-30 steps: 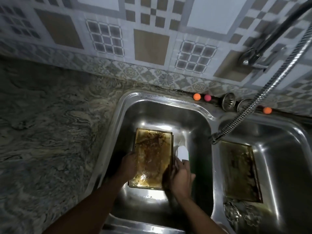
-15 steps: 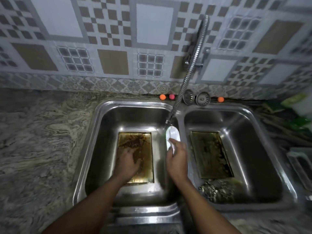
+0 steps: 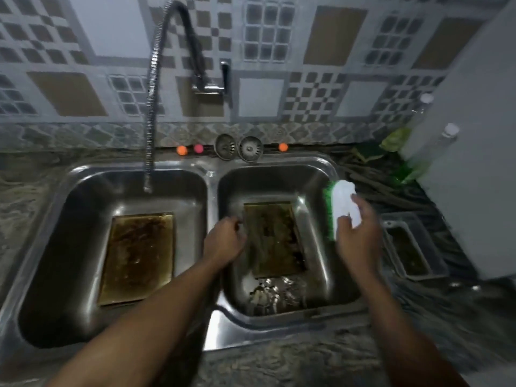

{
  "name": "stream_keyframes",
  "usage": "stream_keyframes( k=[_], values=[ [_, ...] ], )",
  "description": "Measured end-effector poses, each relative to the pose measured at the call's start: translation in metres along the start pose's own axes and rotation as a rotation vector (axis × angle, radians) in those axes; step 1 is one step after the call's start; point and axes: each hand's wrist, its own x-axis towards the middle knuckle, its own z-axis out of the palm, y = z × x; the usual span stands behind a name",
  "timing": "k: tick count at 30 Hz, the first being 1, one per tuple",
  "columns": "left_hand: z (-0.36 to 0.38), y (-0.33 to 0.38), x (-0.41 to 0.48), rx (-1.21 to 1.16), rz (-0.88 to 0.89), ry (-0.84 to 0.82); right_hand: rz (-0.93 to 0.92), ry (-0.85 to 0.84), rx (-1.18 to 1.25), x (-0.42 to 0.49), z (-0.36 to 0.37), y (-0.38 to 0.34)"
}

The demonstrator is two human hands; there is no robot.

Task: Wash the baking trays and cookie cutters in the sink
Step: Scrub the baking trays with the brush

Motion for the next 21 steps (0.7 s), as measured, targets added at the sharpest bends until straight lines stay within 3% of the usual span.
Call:
stream_keyframes(
  k=[4, 8, 15, 21],
  values=[
    [0.054, 0.021, 0.011, 0.038, -0.164, -0.057, 0.015, 0.042, -0.074, 0.047, -0.079, 0.066],
    [0.096, 0.031, 0.02, 0.078, -0.258, -0.051, -0.003, -0.021, -0.183, 0.072, -0.126, 0.119],
    [0.14, 0.024, 0.03, 0.175, -0.402, -0.057, 0.059, -0.174, -0.269, 0.085, -0.128, 0.157],
    [0.143, 0.021, 0.048, 0.124, -0.54, -0.019, 0.101, -0.205, -0.295, 0.091, -0.122, 0.166]
  ],
)
